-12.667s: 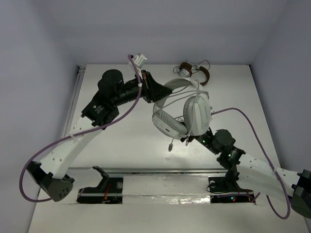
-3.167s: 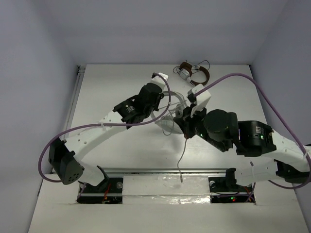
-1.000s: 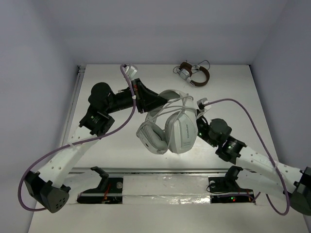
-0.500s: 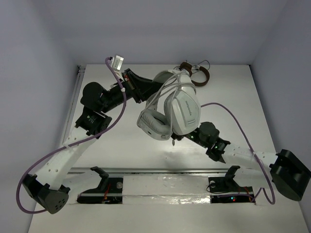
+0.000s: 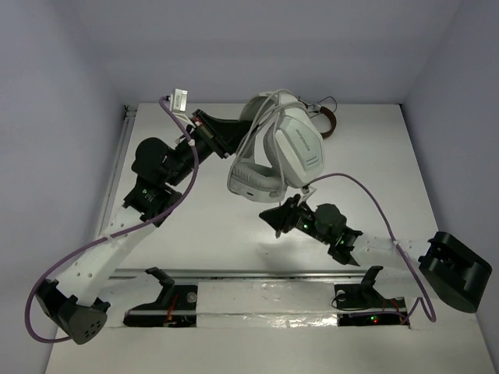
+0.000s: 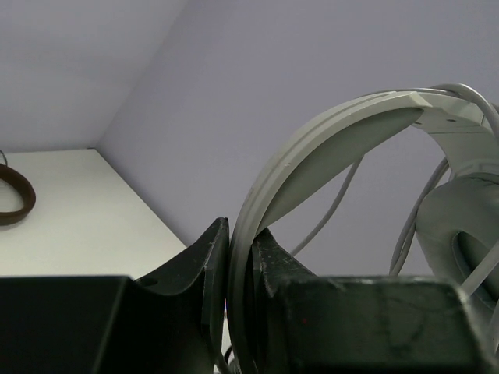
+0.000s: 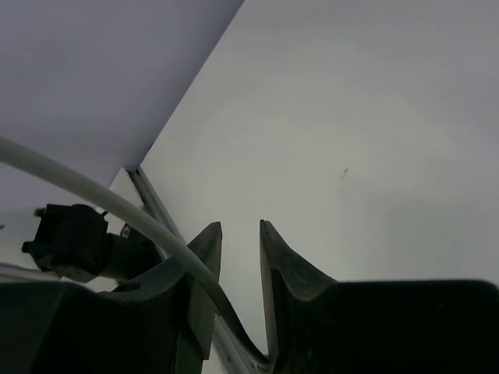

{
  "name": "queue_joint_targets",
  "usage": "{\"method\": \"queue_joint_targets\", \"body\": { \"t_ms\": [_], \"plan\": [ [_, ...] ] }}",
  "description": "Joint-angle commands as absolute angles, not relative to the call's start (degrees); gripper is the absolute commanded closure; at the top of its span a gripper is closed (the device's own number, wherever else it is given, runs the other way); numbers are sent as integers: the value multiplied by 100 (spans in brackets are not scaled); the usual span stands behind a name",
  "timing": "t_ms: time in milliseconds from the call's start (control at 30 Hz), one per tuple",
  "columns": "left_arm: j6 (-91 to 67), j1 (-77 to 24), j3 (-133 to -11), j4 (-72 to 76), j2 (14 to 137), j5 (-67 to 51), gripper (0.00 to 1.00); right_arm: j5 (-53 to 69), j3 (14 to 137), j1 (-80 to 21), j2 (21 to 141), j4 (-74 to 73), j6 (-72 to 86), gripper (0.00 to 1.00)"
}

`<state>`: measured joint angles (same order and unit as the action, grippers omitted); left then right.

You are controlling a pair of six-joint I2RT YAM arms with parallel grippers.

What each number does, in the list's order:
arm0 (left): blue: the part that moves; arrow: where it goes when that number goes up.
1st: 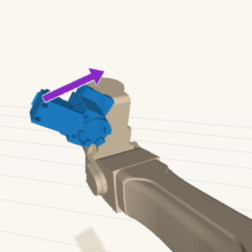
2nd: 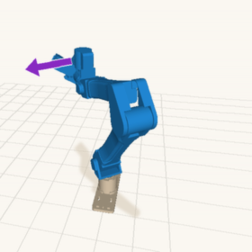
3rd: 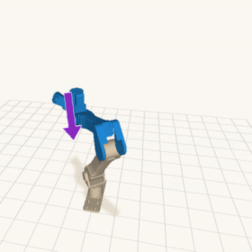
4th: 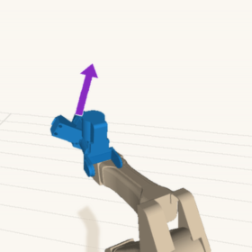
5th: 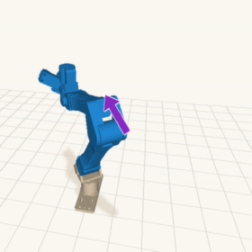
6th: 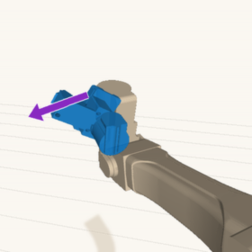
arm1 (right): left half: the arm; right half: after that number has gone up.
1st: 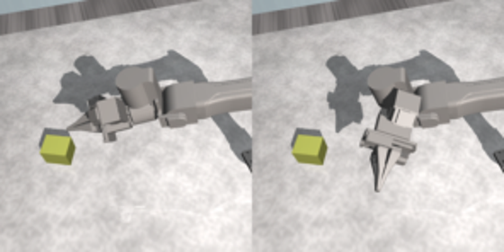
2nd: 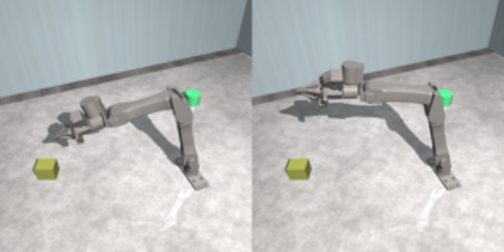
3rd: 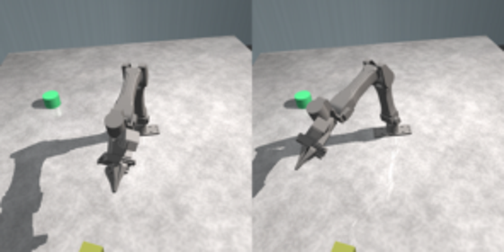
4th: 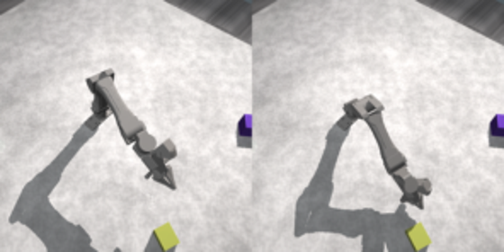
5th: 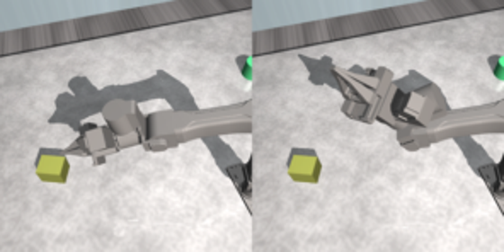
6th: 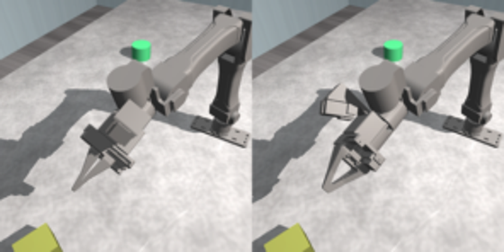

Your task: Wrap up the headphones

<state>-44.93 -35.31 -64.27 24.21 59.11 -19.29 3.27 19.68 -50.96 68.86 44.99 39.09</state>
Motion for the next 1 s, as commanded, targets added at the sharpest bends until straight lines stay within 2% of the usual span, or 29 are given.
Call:
{"method": "queue_joint_targets", "body": {
  "t_ms": [0,100,200,400,600,733,967],
  "plan": [
    [-4764,-3691,-6381,3155,5801,-890,100,35,2074,-5309,6943,4711,4104,68],
    [-4694,-3805,-6258,3138,5740,-276,100,-351,2004,-5545,6865,4518,4280,94],
    [-4396,-4042,-6047,3164,5573,838,100,-737,1916,-5835,6785,4168,4543,100],
    [-3517,-4814,-5494,3514,5440,3132,100,-1616,2818,-7072,7170,2849,4825,100],
    [-2568,-5106,-5300,3507,5835,4515,100,-2161,3673,-8172,7479,2023,4509,100],
    [-2137,-5106,-5247,3560,6108,4965,100,-2653,4409,-9024,7515,1311,4307,100],
    [-1977,-5238,-4861,3489,6328,5150,100,-3146,5413,-9589,7392,-278,4078,100]
  ]
}}
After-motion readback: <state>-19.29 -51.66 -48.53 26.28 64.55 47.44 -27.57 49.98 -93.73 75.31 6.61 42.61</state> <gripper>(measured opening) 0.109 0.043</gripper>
